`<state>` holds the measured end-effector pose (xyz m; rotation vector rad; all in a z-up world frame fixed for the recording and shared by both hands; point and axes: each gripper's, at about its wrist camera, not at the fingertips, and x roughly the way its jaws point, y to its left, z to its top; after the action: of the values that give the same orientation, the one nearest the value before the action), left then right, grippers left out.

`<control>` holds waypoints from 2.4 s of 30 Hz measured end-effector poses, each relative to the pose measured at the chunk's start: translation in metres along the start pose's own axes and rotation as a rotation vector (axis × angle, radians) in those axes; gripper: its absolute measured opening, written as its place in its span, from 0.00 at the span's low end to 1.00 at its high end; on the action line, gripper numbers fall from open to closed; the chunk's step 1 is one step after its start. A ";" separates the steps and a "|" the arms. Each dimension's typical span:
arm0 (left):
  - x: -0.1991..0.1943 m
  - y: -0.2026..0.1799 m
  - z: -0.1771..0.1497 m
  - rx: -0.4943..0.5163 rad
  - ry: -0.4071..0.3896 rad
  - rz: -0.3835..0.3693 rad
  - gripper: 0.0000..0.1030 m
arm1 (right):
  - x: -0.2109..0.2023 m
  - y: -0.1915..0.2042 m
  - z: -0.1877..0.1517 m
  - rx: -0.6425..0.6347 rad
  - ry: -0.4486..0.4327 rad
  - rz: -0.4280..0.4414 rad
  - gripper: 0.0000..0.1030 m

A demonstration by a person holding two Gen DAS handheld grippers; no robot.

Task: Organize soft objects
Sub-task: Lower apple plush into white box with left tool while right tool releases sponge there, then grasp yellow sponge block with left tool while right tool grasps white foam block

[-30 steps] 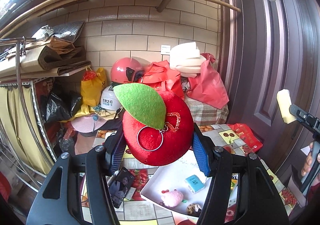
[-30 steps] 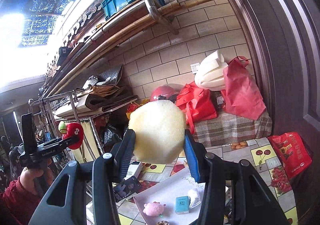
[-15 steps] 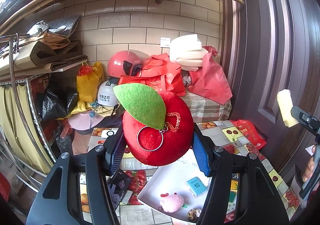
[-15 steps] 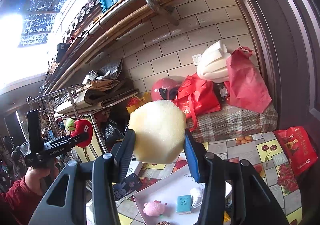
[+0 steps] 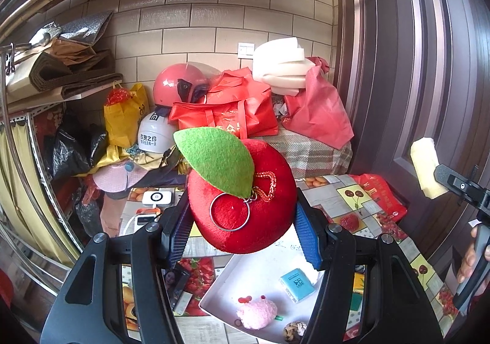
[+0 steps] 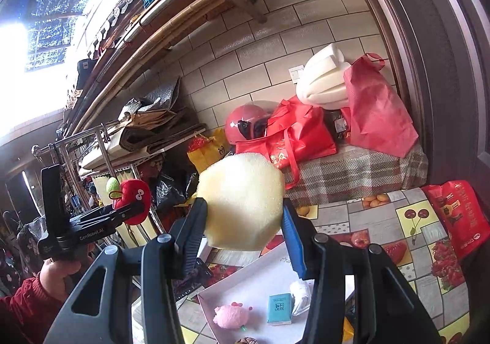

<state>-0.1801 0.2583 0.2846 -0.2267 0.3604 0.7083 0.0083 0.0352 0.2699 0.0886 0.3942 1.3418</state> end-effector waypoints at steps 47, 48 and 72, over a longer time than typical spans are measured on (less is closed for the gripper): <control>0.151 -0.043 -0.135 -0.064 0.371 -0.052 1.00 | 0.068 -0.074 -0.071 0.164 0.172 -0.249 1.00; 0.146 -0.048 -0.133 -0.057 0.365 -0.076 1.00 | 0.050 -0.076 -0.065 0.160 0.124 -0.269 1.00; 0.058 -0.056 -0.201 -0.127 0.487 -0.163 1.00 | 0.120 -0.135 -0.167 -0.247 0.572 -0.528 1.00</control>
<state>-0.1513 0.1863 0.0822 -0.5464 0.7529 0.5096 0.0996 0.0921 0.0490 -0.5812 0.6730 0.8606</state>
